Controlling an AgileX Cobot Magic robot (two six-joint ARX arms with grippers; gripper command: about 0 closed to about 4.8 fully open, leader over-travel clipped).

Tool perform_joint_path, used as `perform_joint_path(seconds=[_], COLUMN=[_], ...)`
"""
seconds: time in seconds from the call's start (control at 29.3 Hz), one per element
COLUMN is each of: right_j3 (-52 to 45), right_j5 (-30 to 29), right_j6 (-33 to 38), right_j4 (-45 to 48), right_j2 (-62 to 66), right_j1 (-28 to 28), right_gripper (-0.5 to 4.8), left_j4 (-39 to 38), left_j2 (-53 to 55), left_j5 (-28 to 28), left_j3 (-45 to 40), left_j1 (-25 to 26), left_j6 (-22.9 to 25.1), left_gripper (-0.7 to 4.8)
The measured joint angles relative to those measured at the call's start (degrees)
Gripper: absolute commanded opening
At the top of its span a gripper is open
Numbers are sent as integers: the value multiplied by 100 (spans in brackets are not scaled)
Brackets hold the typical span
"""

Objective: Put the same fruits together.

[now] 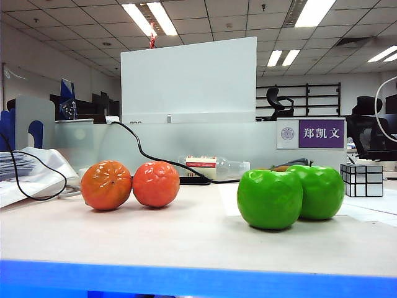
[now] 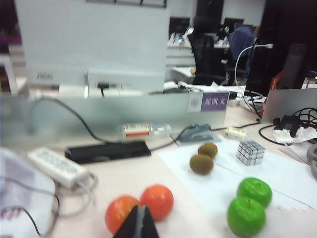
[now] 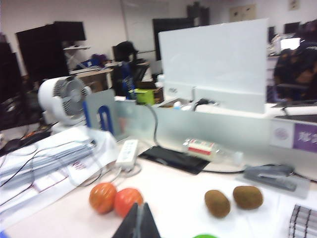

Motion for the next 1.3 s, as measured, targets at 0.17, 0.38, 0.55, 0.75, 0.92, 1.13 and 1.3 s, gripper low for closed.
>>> perform_joint_path(seconds=[0.17, 0.38, 0.55, 0.75, 0.92, 1.13, 1.3], right_j3=[-24, -109, -308, -918, -1626, -2542, -2988], right_j5=[-210, -216, 11, 17, 50, 103, 638], right_j6=[0, 0, -133, -160, -164, 87, 474], right_j4=[-289, -321, -293, 190, 782, 1937, 2529], right_j2=[0, 0, 0, -2, -2, 2, 2], right_j1=[0, -2, -2, 0, 0, 0, 0], right_gripper=[-2, -1, -1, -1, -1, -1, -1], left_j4=[-251, -195, 286, 922, 1296, 1453, 1862], left_j2=[-129, -426, -424, -426, -426, -426, -428], left_j5=[50, 203, 348, 334, 212, 72, 4], left_j3=[-103, -693, -1202, -1751, -2282, -2756, -2990], left_j1=[-2, 0, -2, -2, -2, -2, -2], left_j6=[-188, -848, -1134, -1351, -1397, -1600, -1679], left_gripper=[-6, -6, -6, -6, -6, -6, -6])
